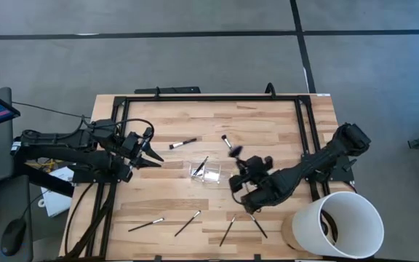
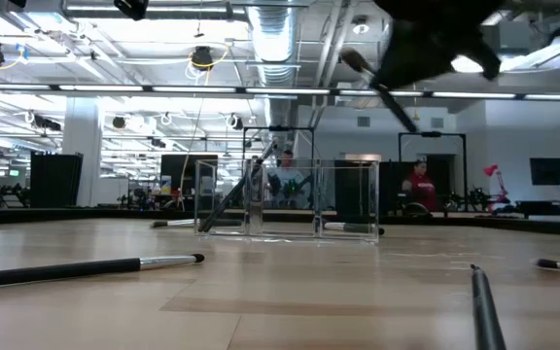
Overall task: Put items in baskets/containers
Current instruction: Put the highlighter brush into the right section of the transparent organizer
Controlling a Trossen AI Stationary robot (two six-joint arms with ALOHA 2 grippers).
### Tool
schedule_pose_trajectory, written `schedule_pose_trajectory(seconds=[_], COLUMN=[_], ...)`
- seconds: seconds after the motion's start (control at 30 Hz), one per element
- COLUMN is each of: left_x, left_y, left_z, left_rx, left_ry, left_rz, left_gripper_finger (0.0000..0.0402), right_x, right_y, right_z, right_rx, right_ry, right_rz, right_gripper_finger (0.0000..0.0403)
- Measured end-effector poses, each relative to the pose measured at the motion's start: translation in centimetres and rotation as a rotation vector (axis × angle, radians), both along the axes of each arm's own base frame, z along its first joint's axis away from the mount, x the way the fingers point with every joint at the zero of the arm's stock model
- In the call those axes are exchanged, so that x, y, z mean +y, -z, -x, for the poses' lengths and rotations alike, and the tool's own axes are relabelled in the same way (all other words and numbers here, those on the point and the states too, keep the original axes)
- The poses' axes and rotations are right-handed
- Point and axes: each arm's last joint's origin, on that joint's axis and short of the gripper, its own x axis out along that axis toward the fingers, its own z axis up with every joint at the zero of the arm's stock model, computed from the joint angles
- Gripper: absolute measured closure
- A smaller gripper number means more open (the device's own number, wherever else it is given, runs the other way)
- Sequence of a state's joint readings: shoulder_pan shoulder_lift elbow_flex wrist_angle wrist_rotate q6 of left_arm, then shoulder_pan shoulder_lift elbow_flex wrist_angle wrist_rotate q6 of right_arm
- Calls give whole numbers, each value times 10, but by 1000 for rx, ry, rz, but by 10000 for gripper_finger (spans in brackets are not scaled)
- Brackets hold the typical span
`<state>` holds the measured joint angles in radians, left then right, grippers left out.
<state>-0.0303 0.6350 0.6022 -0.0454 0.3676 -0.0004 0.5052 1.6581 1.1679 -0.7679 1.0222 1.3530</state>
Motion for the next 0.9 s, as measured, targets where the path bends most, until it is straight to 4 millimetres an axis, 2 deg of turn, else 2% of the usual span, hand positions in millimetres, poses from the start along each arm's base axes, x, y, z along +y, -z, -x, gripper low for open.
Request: schedule_pose_trajectory(seconds=[0.23, 0.63, 0.9], left_x=[-4, -11, -14], left_y=[5, 4, 4], left_z=[0, 2, 3], left_rx=[18, 14, 17], left_ry=[28, 70, 94], left_rz=[10, 27, 31], left_gripper_finger=[321, 321, 321], right_x=[-2, -8, -5], right_y=[-5, 52, 60], right_z=[-32, -54, -54], right_rx=[-63, 22, 4], right_ry=[-74, -2, 12], right_rz=[141, 181, 161], right_gripper_finger=[353, 353, 352])
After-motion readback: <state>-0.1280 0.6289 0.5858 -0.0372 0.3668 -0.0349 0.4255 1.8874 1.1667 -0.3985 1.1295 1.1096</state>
